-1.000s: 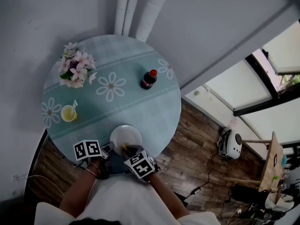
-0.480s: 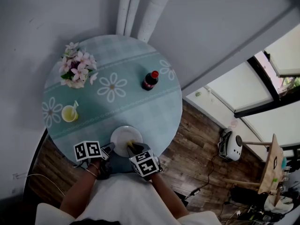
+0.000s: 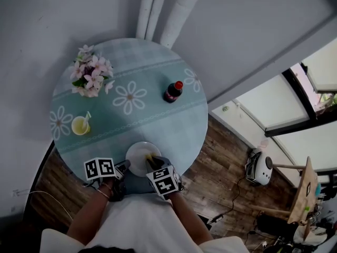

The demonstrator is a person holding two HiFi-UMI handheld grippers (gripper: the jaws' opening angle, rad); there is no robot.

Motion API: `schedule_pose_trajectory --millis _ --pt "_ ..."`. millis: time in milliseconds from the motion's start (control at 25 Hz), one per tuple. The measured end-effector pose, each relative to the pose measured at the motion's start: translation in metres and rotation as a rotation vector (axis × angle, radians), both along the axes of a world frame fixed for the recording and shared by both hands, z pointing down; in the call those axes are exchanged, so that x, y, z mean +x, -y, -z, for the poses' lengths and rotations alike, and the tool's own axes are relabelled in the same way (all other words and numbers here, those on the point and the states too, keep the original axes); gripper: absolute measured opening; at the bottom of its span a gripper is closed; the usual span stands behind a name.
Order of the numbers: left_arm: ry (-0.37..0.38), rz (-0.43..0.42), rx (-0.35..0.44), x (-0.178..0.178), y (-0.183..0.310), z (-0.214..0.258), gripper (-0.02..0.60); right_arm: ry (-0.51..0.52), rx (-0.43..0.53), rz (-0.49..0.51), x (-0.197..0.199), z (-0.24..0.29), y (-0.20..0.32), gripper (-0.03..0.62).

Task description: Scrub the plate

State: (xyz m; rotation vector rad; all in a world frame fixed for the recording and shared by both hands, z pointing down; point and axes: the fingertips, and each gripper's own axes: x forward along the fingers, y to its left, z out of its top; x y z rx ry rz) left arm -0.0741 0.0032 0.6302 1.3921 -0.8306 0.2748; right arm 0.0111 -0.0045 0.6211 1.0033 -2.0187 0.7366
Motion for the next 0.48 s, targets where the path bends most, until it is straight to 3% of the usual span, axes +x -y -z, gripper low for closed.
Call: schedule_pose_trajectory --millis 480 --pt "-0.003 -0.005 -0.007 0.001 0.000 0.001 0.037 -0.034 0.038 -0.022 -0.013 0.002 0.028 0.066"
